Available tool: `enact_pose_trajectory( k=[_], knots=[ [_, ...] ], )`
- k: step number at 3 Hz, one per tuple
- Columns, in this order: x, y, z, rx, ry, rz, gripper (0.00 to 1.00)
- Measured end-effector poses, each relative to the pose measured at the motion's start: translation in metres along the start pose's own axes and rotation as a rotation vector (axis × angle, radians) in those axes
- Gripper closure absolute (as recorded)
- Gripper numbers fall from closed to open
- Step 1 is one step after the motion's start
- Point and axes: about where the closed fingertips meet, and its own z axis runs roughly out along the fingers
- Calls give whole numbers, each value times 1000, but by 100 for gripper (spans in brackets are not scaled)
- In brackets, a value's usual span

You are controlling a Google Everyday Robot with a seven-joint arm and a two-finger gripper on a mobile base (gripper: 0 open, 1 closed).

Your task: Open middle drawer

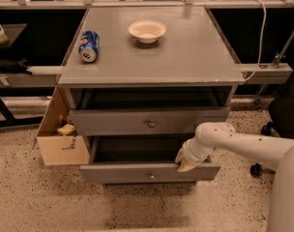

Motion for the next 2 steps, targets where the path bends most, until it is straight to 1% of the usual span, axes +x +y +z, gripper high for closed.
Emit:
enact_pose_trajectory(
  k=[1,2],
  knots=[
    [0,0,0,0,0,0,37],
    [0,0,0,0,0,0,15]
  ],
)
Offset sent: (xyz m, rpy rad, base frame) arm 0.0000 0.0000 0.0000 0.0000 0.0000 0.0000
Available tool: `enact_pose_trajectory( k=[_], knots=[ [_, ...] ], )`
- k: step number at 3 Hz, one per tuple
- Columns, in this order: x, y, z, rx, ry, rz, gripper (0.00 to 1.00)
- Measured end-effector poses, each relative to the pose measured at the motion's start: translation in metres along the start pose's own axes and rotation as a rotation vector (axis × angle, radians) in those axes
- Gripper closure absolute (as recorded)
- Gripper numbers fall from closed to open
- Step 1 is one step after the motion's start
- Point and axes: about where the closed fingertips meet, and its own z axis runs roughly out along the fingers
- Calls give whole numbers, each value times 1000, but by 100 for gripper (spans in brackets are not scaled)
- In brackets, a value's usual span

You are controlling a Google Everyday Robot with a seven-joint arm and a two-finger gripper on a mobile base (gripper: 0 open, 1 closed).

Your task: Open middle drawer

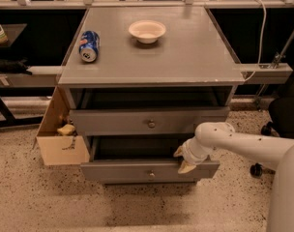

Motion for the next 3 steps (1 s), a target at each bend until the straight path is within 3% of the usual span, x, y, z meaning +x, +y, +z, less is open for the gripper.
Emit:
enact_pose_trajectory(
  k=[1,2,3],
  knots=[
    [0,0,0,0,0,0,0],
    [0,0,0,0,0,0,0],
    [-5,25,15,-79,-41,4,0]
  ],
)
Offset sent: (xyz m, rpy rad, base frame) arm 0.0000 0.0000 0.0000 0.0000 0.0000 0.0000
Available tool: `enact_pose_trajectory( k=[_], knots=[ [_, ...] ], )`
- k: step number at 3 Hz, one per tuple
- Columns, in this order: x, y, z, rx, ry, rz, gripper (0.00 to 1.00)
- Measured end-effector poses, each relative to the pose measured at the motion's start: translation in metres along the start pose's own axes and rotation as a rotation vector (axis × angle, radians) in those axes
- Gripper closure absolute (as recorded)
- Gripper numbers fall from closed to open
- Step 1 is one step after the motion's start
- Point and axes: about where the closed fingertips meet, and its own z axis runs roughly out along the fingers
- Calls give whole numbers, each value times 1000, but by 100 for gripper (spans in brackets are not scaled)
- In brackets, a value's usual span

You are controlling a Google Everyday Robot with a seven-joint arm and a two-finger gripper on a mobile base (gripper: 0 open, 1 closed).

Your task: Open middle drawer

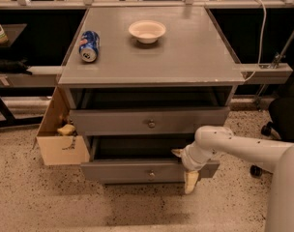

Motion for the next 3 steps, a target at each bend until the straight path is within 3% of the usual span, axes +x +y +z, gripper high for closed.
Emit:
enact_pose_trajectory(
  k=[1,2,3],
  knots=[
    [-12,37,11,-85,-43,-12,3],
    [-16,55,13,-115,-64,-15,26],
    [-26,70,2,-111,-74,-25,51]
  ],
)
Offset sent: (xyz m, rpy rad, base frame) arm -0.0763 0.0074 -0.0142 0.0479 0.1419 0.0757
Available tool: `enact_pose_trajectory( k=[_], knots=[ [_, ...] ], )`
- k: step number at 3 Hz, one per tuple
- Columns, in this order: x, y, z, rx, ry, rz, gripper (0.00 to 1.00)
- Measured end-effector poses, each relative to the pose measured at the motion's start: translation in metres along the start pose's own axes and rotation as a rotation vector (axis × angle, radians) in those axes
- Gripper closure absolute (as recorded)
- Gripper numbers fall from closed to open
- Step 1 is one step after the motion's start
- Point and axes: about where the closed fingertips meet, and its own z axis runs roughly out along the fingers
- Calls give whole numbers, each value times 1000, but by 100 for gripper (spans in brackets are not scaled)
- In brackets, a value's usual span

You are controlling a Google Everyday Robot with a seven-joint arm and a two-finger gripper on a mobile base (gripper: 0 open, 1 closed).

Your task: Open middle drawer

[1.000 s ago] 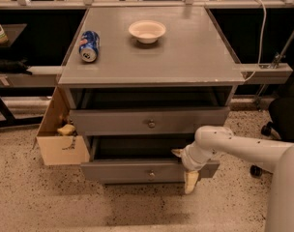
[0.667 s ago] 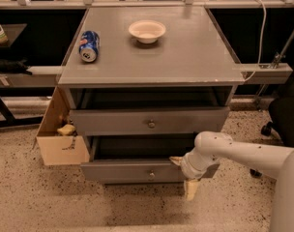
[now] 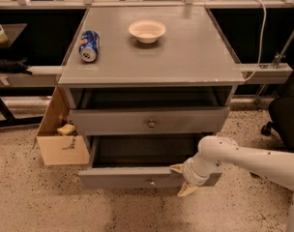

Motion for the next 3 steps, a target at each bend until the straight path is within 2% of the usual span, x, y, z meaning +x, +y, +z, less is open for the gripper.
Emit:
enact_pose_trajectory(
  k=[2,3],
  knots=[
    [-7,-1,-15,0,0,0,100],
    [-9,-2,-17,0,0,0,100]
  ],
)
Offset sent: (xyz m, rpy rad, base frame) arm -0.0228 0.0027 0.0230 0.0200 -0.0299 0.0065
